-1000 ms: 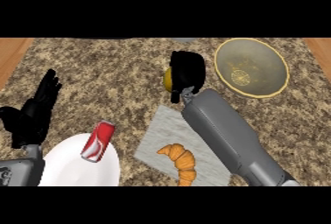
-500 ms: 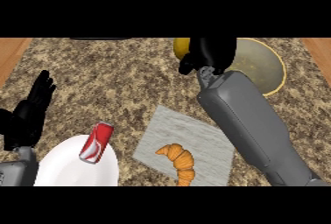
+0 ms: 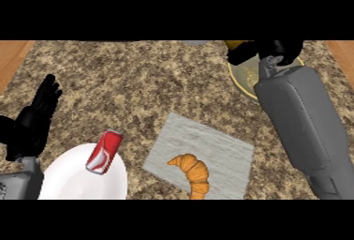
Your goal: Pick the lemon from the placemat and place it in the bowl
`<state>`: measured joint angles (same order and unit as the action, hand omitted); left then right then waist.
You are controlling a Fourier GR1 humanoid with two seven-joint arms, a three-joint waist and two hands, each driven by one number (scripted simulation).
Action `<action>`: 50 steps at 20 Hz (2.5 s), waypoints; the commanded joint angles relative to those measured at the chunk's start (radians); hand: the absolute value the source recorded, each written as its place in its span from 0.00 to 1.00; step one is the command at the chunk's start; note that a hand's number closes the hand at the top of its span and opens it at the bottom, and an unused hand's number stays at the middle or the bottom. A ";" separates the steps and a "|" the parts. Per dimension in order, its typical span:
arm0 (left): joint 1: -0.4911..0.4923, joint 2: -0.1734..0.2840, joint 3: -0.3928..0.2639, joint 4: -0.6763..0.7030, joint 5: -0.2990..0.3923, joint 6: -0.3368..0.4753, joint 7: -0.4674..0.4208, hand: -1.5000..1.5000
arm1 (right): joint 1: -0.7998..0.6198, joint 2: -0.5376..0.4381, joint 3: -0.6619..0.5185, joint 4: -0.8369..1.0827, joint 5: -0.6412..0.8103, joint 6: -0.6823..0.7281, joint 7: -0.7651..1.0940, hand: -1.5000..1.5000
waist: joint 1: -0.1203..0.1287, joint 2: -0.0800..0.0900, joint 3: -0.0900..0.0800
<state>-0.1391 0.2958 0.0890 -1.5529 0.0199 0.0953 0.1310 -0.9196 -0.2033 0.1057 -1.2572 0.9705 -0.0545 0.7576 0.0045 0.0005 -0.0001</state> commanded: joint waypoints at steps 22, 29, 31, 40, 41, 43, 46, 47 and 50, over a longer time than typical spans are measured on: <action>-0.058 -0.011 0.028 0.045 -0.002 -0.043 -0.037 0.50 | -0.095 -0.204 -0.328 0.922 -0.153 -0.140 -0.576 0.00 | 0.047 0.024 0.002; -0.025 -0.036 -0.007 0.010 -0.046 -0.009 0.005 0.50 | -0.067 -0.182 -0.545 0.832 -0.405 -0.175 -0.795 0.00 | 0.015 0.009 0.004; -0.032 -0.019 0.021 0.021 -0.011 -0.035 0.007 0.50 | -0.079 -0.202 -0.634 0.801 -0.496 -0.193 -0.846 0.00 | 0.014 0.011 0.005; -0.005 -0.016 0.043 0.002 -0.013 -0.030 0.004 0.50 | 0.079 -0.365 -0.809 0.806 -0.722 0.057 -0.976 0.00 | 0.000 0.002 0.001; -0.008 -0.050 0.021 0.063 -0.032 -0.020 -0.044 0.50 | 0.104 -0.374 -0.798 0.781 -0.731 0.117 -0.971 0.00 | -0.012 0.000 0.000; -0.021 -0.057 0.010 0.013 -0.053 0.006 0.003 0.50 | 0.150 -0.407 -0.813 0.775 -0.760 0.144 -0.987 0.00 | -0.008 0.000 0.001; -0.022 0.001 0.072 0.027 -0.006 -0.050 -0.003 0.50 | 0.227 -0.433 -0.828 0.740 -0.814 0.238 -1.000 0.00 | -0.011 -0.002 0.000; 0.039 -0.031 0.041 -0.026 -0.019 -0.038 -0.020 0.50 | 0.278 -0.465 -0.847 0.741 -0.832 0.292 -1.037 0.00 | -0.011 -0.003 0.000; 0.026 -0.065 -0.003 -0.037 -0.061 -0.005 0.006 0.50 | 0.317 -0.524 -0.893 0.799 -0.900 0.444 -1.049 0.00 | -0.007 0.000 0.002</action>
<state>-0.1283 0.2657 0.1251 -1.5610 -0.0088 0.0662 0.1261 -0.6811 -0.6602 -0.7434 -0.4901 0.1394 0.2338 -0.2530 -0.0041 -0.0007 0.0006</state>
